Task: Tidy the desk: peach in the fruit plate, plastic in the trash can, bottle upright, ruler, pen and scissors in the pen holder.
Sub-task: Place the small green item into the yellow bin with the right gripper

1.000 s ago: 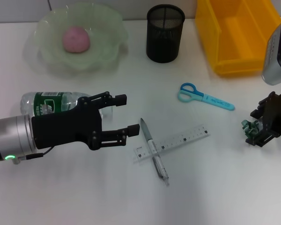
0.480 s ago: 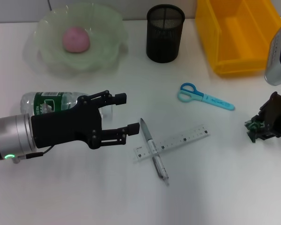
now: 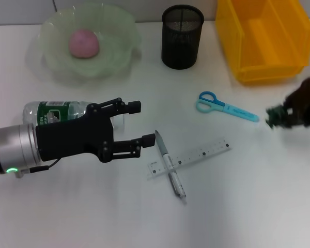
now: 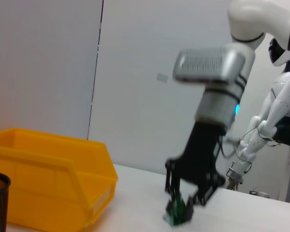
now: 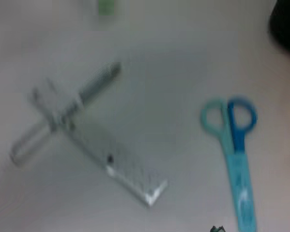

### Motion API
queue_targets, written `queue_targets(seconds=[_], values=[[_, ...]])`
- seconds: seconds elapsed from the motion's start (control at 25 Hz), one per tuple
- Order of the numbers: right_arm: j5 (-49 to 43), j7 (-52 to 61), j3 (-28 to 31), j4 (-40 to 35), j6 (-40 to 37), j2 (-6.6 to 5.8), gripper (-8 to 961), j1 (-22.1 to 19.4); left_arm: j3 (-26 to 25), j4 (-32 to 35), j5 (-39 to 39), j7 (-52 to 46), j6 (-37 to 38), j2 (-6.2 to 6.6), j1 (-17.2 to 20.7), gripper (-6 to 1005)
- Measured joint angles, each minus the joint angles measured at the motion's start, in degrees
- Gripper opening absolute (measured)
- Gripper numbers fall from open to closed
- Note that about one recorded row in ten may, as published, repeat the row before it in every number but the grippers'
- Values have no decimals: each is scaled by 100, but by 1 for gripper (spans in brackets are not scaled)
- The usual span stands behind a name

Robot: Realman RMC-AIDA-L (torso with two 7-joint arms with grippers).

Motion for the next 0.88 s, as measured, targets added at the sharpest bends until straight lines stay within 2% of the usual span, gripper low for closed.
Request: queue_targets(seconds=[0.04, 0.16, 0.24, 0.36, 0.4, 0.44, 0.48, 0.52, 0.6, 0.64, 0.72, 0.84, 0.88], values=[[542, 64, 361, -267, -263, -100, 260, -25, 0, 0, 0, 0, 0, 0, -2, 834], [974, 202, 660, -529, -313, -155, 242, -69, 0, -1, 0, 0, 0, 0, -4, 834], [1438, 408, 1015, -747, 68, -161, 223, -136, 0, -2, 0, 0, 1, 3, -5, 834], [1761, 586, 1139, -726, 847, -107, 195, -190, -2, -2, 0, 0, 0, 9, -14, 834], [1761, 586, 1139, -726, 847, -107, 188, -190, -2, -2, 0, 0, 0, 9, -14, 834], [1870, 651, 1107, -630, 1477, -42, 181, -209, -6, -2, 0, 0, 1, 9, -15, 834], [1885, 662, 1059, -543, 1791, 3, 174, -202, -6, -2, 0, 0, 1, 9, -15, 834], [1885, 662, 1059, -543, 1791, 3, 167, -202, -7, -2, 1, 0, 1, 10, -15, 834], [1878, 670, 897, -308, 2451, 77, 153, -146, -8, -2, 1, 0, 1, 10, -15, 834], [1864, 683, 657, -50, 3103, 139, 147, -82, -7, -2, 0, 0, 1, 9, -15, 834], [1862, 686, 524, 77, 3393, 155, 134, -61, -7, -2, 0, 0, 1, 9, -15, 834], [1863, 694, 105, 520, 4268, 179, 115, 18, -8, -9, 0, 0, 5, 22, -7, 834], [1863, 696, -11, 694, 4549, 181, 149, 59, -8, -9, 0, 0, 5, 22, -7, 834]])
